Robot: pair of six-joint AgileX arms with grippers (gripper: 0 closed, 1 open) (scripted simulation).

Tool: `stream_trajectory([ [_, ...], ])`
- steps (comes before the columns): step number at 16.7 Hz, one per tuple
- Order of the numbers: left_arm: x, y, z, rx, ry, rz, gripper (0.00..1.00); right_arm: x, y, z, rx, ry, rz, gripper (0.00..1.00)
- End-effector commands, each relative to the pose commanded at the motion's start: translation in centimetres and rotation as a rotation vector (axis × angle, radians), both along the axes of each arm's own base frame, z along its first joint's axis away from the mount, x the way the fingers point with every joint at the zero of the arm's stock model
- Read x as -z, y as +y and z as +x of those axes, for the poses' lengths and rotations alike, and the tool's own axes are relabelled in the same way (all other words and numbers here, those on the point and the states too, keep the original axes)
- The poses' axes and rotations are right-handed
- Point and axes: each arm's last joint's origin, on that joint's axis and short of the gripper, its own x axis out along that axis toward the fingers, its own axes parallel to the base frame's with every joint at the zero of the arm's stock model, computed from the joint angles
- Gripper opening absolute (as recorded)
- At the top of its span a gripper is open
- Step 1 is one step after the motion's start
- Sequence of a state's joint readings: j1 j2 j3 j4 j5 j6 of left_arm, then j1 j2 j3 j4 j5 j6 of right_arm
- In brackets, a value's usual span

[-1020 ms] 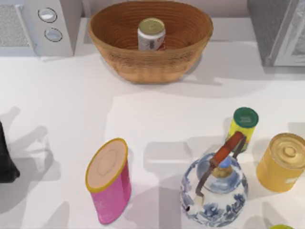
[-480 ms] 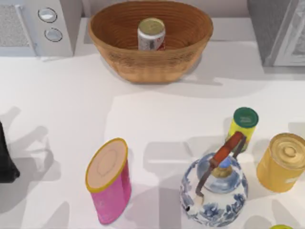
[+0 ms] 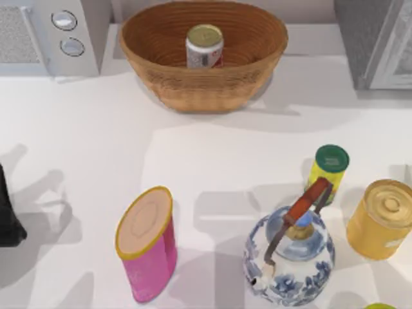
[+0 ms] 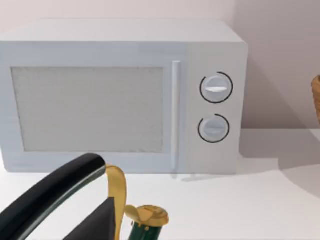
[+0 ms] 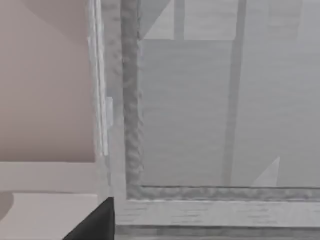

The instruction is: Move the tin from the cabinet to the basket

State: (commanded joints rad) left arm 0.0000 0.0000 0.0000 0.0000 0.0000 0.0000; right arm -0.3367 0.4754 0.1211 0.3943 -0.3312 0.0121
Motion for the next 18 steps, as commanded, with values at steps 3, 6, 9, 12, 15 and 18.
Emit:
stream_trajectory([
  [3,0.0,0.0,0.0,0.0,0.0,0.0,1.0,-0.5,-3.3,1.8,0.002,0.015,0.001,1.0],
  [6,0.0,0.0,0.0,0.0,0.0,0.0,1.0,0.0,-7.5,3.0,0.002,0.029,0.007,1.0],
  [9,0.0,0.0,0.0,0.0,0.0,0.0,1.0,1.3,-11.6,3.2,0.0,0.037,0.013,1.0],
  [12,0.0,0.0,0.0,0.0,0.0,0.0,1.0,2.7,-14.7,2.6,-0.003,0.039,0.014,1.0],
  [15,0.0,0.0,0.0,0.0,0.0,0.0,1.0,3.5,-16.3,2.0,-0.005,0.037,0.009,1.0],
  [18,0.0,0.0,0.0,0.0,0.0,0.0,1.0,3.5,-16.4,2.0,-0.005,0.036,0.009,1.0],
])
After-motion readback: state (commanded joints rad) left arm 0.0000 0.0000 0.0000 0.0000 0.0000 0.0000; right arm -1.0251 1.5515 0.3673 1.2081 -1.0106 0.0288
